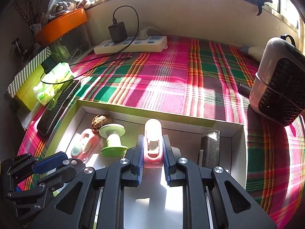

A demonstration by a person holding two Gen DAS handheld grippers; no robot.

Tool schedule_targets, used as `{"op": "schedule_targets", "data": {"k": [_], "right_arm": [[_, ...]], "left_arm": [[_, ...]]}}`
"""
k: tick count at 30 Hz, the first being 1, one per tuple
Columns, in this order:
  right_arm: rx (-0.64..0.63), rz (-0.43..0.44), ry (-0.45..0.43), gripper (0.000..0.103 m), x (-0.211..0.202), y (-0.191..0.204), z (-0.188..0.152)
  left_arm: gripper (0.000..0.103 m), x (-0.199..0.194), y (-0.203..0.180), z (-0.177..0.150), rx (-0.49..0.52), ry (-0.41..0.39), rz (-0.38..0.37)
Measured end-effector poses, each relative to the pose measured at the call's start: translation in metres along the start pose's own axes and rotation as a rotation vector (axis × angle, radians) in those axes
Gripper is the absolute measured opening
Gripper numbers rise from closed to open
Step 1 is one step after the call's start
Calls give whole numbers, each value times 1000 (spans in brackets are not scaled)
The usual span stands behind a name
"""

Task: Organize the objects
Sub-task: 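Open the left tool releasing the black disc while the right tool lowers the pink holder, then open the right tool, releasing the pink holder inside the box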

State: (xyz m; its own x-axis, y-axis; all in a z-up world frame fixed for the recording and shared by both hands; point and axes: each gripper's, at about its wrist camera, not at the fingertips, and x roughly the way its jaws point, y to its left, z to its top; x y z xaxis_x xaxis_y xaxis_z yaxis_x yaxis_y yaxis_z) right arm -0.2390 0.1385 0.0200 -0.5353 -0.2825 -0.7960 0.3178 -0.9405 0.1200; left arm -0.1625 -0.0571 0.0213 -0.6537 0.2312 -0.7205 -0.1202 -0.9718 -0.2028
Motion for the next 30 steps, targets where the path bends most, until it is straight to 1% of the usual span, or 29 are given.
{"op": "schedule_targets", "data": {"k": [9, 30], "right_arm": [[3, 27, 23, 18, 10, 2, 2], [-8, 35, 31, 19, 13, 10, 4]], "left_arm": [[24, 2, -1, 2, 3, 1, 2], [24, 2, -1, 1, 4, 2, 4]]}}
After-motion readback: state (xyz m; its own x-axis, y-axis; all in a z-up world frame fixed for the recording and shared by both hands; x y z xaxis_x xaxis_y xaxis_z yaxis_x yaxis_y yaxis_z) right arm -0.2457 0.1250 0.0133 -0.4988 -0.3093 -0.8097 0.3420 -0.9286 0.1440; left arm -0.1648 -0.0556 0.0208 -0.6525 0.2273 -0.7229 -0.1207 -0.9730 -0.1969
